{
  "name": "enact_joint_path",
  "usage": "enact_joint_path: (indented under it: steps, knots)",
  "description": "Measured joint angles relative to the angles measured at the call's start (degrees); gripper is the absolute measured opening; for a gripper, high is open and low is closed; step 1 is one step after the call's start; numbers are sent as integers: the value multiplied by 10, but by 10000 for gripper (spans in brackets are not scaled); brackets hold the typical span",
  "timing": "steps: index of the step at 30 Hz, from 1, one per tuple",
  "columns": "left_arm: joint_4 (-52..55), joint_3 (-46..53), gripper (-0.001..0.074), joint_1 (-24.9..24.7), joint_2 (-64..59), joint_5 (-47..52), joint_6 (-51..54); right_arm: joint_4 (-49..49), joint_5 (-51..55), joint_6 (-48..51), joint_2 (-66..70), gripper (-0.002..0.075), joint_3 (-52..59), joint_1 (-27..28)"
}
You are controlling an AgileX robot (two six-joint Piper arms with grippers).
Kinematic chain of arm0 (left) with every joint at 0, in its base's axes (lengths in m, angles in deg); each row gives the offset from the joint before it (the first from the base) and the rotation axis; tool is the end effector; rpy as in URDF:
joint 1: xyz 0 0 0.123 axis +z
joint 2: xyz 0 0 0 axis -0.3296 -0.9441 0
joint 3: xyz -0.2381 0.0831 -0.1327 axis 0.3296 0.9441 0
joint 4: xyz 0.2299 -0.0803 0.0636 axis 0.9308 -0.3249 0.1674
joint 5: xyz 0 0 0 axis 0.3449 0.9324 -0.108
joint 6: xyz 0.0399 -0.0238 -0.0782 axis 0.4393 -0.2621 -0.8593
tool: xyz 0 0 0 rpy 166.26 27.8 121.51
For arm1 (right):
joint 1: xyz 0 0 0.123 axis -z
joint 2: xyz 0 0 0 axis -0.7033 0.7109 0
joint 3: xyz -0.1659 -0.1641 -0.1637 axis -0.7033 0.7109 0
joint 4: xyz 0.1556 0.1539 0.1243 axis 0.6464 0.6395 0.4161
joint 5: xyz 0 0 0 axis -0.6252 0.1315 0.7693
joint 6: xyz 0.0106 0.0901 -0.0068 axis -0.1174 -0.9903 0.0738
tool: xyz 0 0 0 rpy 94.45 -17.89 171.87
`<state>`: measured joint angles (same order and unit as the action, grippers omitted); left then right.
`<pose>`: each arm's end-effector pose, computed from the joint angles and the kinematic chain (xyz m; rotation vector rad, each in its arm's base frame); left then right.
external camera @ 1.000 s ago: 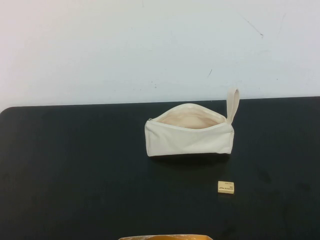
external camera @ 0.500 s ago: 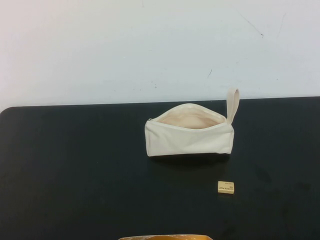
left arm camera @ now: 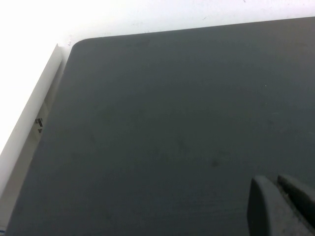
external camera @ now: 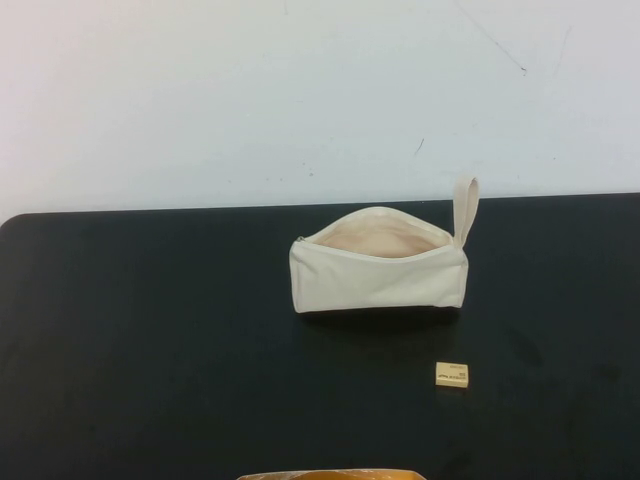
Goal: Put eraser into pencil case
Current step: Pick up the eraser from the table
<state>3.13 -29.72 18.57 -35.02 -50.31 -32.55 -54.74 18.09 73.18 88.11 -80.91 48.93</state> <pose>0.0535 -0.0023 0.1765 0.0381 1.8291 -0.0137 0.1222 -0.0047 0.3792 -0.2365 2.3967 -0.0930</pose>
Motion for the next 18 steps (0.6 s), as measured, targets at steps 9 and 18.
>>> enact_joint_path:
  steps: [9, 18]
  knots:
    - [0, 0, -1, 0, 0, 0, 0, -9, 42, 27, 245, -1, -113, -162]
    - [0, 0, -1, 0, 0, 0, 0, -30, 42, 131, 431, -1, -182, -324]
